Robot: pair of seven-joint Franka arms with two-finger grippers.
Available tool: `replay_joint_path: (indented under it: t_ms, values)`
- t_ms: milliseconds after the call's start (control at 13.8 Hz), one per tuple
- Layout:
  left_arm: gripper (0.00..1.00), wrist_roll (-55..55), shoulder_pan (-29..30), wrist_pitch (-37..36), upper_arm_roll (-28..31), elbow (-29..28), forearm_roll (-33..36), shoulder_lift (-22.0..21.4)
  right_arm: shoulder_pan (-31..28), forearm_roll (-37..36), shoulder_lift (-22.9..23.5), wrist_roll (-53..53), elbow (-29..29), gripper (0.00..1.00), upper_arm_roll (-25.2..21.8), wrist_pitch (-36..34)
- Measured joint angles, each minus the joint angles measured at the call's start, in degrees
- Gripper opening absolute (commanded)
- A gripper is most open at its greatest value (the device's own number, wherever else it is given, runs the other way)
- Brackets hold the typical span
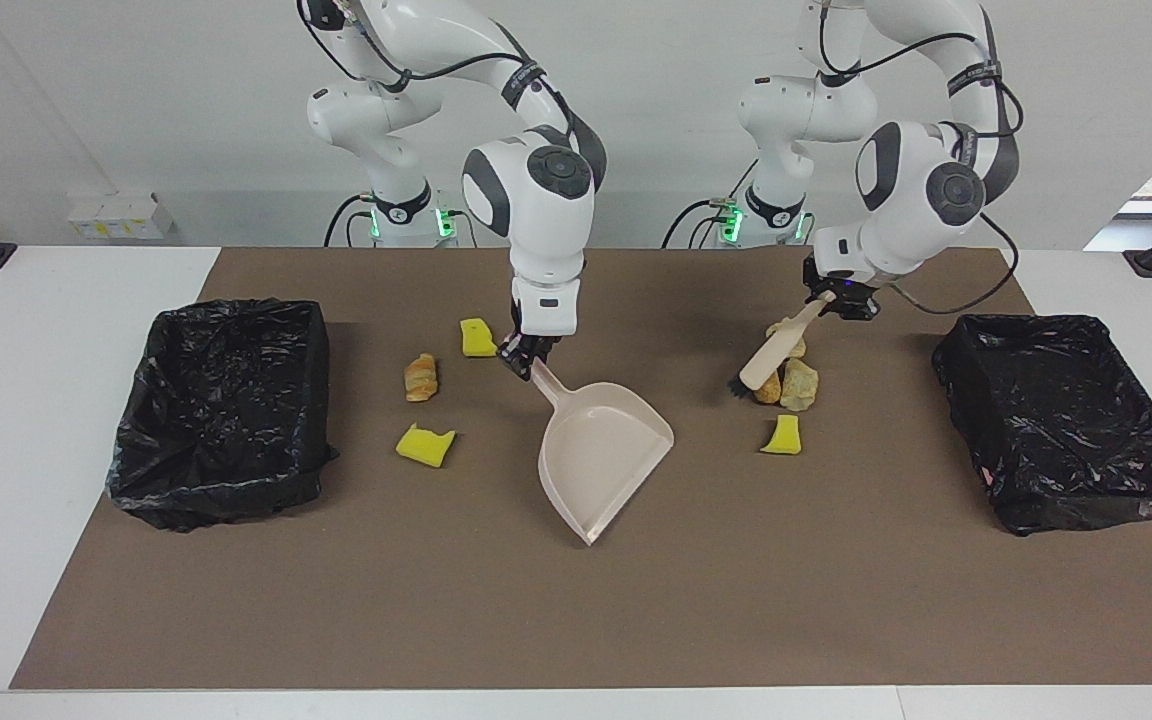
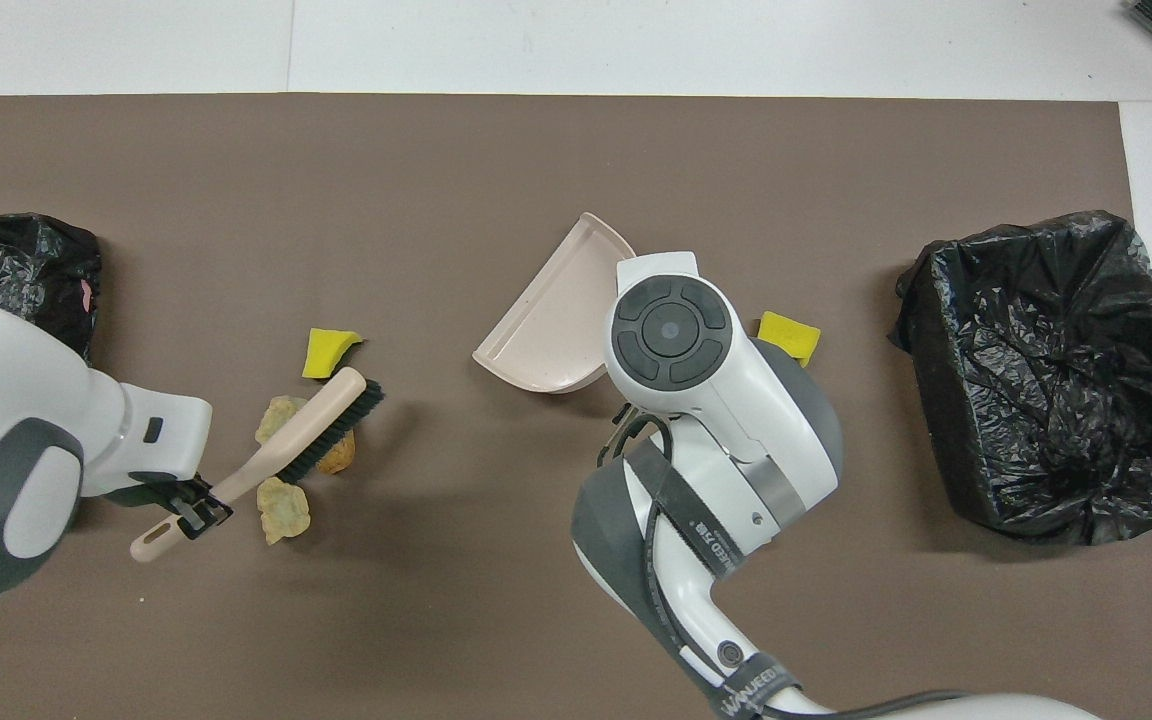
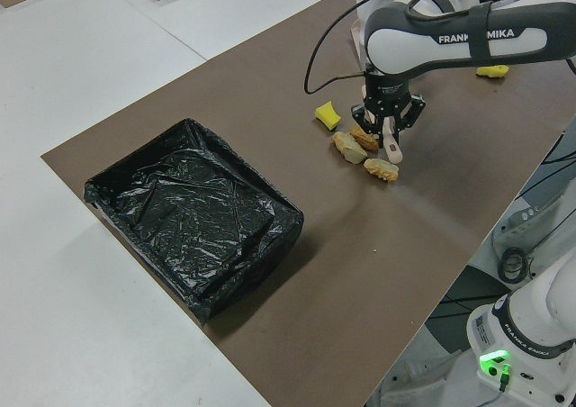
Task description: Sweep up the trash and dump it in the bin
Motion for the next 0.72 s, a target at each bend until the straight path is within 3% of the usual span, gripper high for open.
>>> replay_joint_path:
  t_ms: [145,362,724]
  values:
    - [0.0,-2.6,2.0,-4.4,0.1,4.1,0.1,-0.1,-0.4,0.0,-0.4,-6.6,-0.2,0.0,0.0,-0.7]
    - [0.0,-14.4,3.8,-7.8,0.2,4.3,1.4,-1.3,-1.2,0.3,-0.6,-11.9,-1.3,0.0,0.0,-0.5]
    - [0.0,-46.9,3.7,-6.9,-1.4,-5.7,5.4,-9.0,-1.3,2.2,-1.2,-12.3,-3.5,0.0,0.0,3.1]
